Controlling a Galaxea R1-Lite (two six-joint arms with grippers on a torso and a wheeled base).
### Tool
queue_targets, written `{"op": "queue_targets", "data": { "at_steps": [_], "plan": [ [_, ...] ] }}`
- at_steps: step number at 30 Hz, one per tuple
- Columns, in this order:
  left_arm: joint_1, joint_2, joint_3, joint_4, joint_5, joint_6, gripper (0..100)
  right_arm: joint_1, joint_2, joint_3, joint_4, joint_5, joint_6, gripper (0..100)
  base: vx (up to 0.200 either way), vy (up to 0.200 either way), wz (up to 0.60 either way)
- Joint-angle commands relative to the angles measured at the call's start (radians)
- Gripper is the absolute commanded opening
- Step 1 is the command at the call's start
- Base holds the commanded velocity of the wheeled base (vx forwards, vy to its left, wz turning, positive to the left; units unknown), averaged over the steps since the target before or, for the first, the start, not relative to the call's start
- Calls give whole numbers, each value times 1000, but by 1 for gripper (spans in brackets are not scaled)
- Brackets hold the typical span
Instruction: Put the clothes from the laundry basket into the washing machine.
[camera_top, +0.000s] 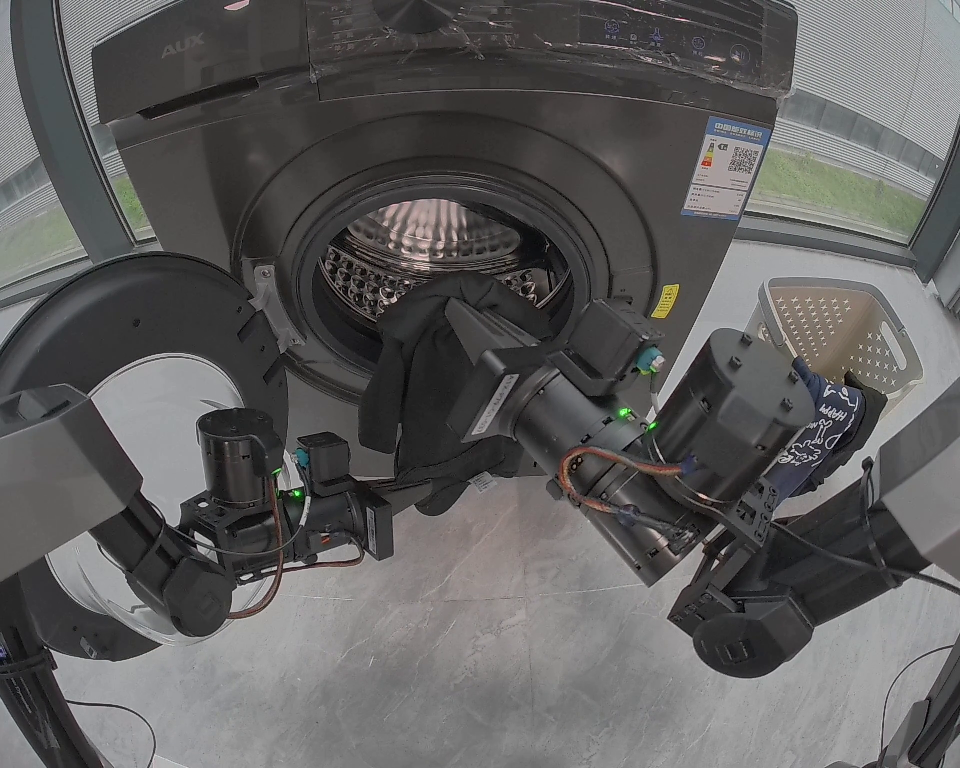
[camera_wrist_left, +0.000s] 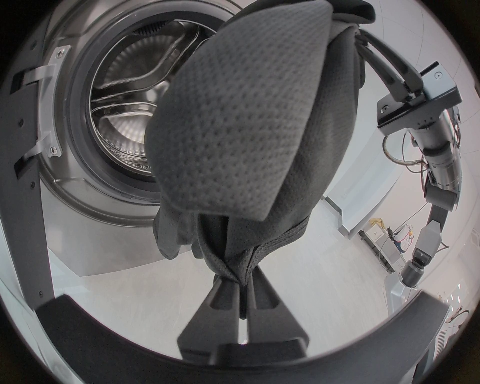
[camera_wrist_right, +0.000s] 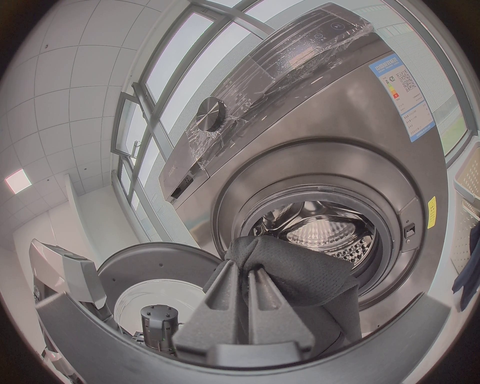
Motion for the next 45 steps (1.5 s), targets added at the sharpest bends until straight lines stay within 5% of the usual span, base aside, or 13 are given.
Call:
{"op": "queue_targets", "data": {
  "at_steps": [1, 8, 11, 21, 22, 30, 36, 41, 45],
  "plan": [
    [-7, -24, 61, -44, 0, -1, 0, -12, 1, 11, 0, 2, -2, 0, 0, 0, 0],
    [-76, -113, 259, -231, 5, -6, 0, -37, 5, 74, 0, 11, -2, 0, 0, 0, 0],
    [-122, -168, 331, -306, 45, -23, 0, -35, 7, 108, -15, 34, -2, 0, 0, 0, 0],
    [-167, -274, 430, -418, 108, -41, 0, -21, 13, 170, -31, 57, 0, 0, 0, 0, 0],
    [-167, -275, 432, -432, 108, -52, 0, -21, 13, 177, -35, 57, 0, 100, 0, 0, 0],
    [-153, -278, 374, -432, 149, -76, 0, -24, 12, 301, -40, 57, 6, 100, 0, 0, 0],
    [-139, -267, 295, -430, 250, -107, 0, -47, 1, 388, -57, 43, 4, 100, 0, 0, 0],
    [-136, -255, 242, -432, 316, -108, 0, -73, -14, 448, -55, 43, -3, 100, 0, 0, 0],
    [-136, -255, 229, -432, 324, -108, 0, -75, -10, 467, -60, 42, -3, 100, 0, 0, 0]
  ]
}}
